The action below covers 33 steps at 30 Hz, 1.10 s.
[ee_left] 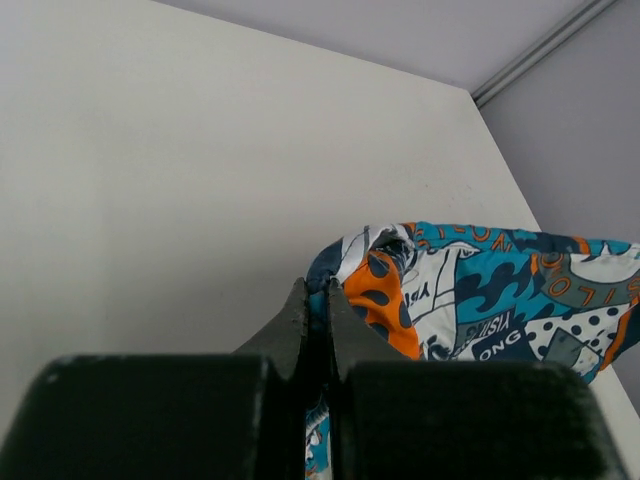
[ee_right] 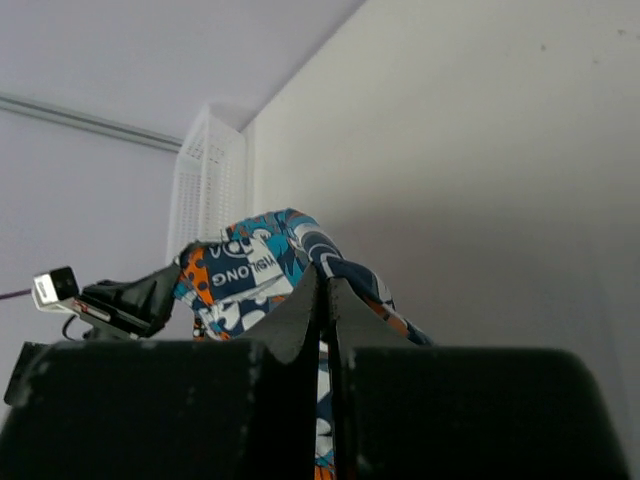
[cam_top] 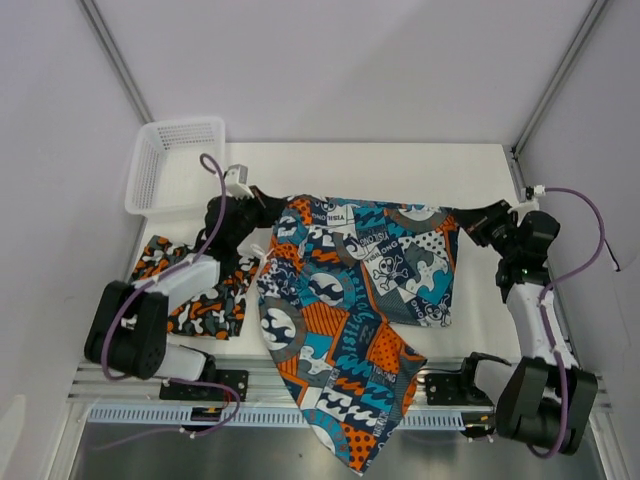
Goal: Fold and stack the shorts
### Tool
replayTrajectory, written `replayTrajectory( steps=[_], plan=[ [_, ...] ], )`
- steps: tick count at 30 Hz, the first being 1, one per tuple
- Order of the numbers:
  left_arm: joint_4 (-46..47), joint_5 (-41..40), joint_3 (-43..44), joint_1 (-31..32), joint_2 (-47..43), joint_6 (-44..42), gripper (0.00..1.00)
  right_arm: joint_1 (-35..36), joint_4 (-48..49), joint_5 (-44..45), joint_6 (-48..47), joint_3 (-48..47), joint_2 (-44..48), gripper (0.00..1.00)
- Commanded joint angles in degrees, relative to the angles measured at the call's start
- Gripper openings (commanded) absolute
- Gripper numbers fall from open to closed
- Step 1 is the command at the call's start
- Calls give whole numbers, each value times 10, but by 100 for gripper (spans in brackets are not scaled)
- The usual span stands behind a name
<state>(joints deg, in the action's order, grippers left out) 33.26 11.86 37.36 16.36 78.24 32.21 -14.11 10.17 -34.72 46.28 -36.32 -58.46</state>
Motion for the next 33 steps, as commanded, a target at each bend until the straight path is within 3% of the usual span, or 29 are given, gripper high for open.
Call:
replayTrajectory(
  steps=[1, 5, 11, 12, 13, 14, 15, 16, 17, 18, 21, 26, 33],
  plan=[
    [49, -3, 85, 2, 69, -26, 0, 0, 100, 25, -21, -2, -52, 0],
    [25, 4, 178, 2, 160, -30, 0, -5, 142, 36, -16, -33, -136, 0],
    [-14, 23, 322, 2, 292, -21, 0, -17, 184, 75, 1, -151, -306, 0],
    [-39, 32, 338, 2, 311, -18, 7, -21, 193, 78, 7, -169, -330, 0],
    [-57, 40, 379, 2, 328, -12, 21, -22, 204, 78, 25, -203, -375, 0],
    [-73, 47, 414, 2, 342, -9, 39, -22, 208, 75, 35, -223, -397, 10],
    [-88, 54, 436, 2, 357, -8, 77, -23, 193, 74, 40, -245, -415, 30],
    [-112, 50, 441, 2, 358, -7, 91, -24, 174, 75, 43, -287, -430, 70],
    [-118, 48, 442, 2, 353, -10, 99, -22, 153, 83, 34, -306, -447, 96],
    [-132, 36, 435, 2, 331, -14, 99, -21, 87, 89, 23, -325, -451, 99],
    [-191, -10, 413, 2, 268, -39, 99, -9, 1, 121, -29, -346, -426, 99],
    [-267, -40, 367, 1, 179, -57, 99, 12, -37, 127, -65, -252, -335, 98],
    [-362, -83, 294, 2, 111, -49, 99, 118, -80, 72, -125, -148, -229, 61]
  ],
)
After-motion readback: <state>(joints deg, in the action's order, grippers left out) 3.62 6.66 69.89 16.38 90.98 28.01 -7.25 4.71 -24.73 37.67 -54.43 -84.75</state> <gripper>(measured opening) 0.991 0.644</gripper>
